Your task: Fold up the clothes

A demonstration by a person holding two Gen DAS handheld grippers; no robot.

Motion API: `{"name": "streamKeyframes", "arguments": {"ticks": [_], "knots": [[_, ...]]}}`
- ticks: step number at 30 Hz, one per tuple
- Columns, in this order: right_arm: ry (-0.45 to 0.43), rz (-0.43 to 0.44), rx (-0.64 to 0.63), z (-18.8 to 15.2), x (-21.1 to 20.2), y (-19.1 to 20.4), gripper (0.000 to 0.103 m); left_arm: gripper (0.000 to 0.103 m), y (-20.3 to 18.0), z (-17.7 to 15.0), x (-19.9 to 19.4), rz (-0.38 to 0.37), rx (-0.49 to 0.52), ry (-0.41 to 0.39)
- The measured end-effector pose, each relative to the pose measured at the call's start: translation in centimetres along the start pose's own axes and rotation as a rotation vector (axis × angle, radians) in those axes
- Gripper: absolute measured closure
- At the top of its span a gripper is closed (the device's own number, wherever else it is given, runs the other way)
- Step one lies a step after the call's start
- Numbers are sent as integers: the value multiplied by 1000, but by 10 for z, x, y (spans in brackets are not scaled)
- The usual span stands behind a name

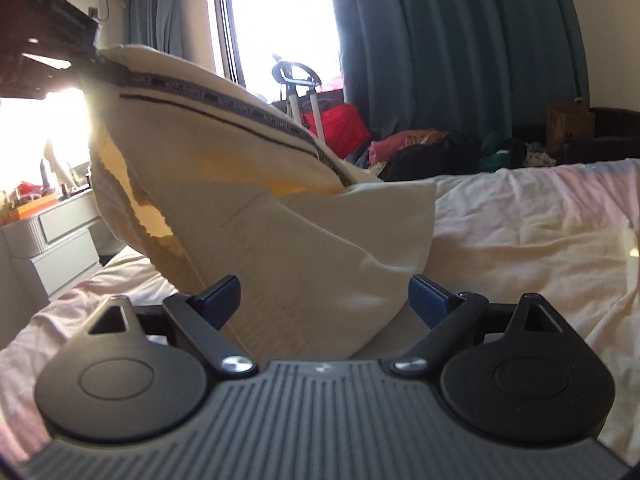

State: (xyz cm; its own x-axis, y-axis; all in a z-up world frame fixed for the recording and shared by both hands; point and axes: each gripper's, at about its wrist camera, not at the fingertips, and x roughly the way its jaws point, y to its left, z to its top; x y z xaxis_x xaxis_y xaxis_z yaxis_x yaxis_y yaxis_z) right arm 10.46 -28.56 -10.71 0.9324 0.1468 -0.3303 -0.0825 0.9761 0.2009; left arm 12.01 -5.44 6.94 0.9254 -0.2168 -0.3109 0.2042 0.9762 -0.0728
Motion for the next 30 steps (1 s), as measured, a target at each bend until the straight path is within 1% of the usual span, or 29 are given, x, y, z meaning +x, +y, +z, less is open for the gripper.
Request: {"name": "streamKeyframes", "arguments": {"ticks": [4,7,9,12,15,18,20,22,23,24,25,26,27,28,30], "knots": [[79,46,-42,-6,-12,16,11,86,20,-16,-31,-20,-31,-25],[112,107,-36,-11,-15,27,11,86,41,-32,-42,-14,-75,-35],[159,130,-14,-16,-6,29,11,86,56,-42,-49,-10,-109,-41],[257,128,22,-28,13,30,11,85,84,-60,-49,3,-183,-50],[358,111,59,-44,29,32,11,85,103,-79,-43,36,-208,-72],[384,70,51,-54,39,35,11,85,120,-95,-35,70,-264,-67],[360,41,61,-56,44,32,11,84,130,-104,-29,94,-302,-58],[317,12,95,-52,47,26,11,84,139,-107,-22,112,-325,-28],[293,-24,96,-50,47,24,18,84,145,-107,-16,105,-346,-11],[269,-66,94,-47,46,24,27,83,152,-109,-10,98,-368,9],[240,-98,83,-44,45,24,33,83,158,-111,-4,88,-394,34],[211,-126,70,-41,44,24,32,83,164,-114,2,78,-420,60],[187,-136,63,-38,43,24,32,83,170,-118,9,72,-437,85],[175,-141,58,-37,44,23,35,83,174,-121,14,76,-441,105],[192,-141,61,-39,53,22,38,82,179,-131,21,89,-451,129]]}}
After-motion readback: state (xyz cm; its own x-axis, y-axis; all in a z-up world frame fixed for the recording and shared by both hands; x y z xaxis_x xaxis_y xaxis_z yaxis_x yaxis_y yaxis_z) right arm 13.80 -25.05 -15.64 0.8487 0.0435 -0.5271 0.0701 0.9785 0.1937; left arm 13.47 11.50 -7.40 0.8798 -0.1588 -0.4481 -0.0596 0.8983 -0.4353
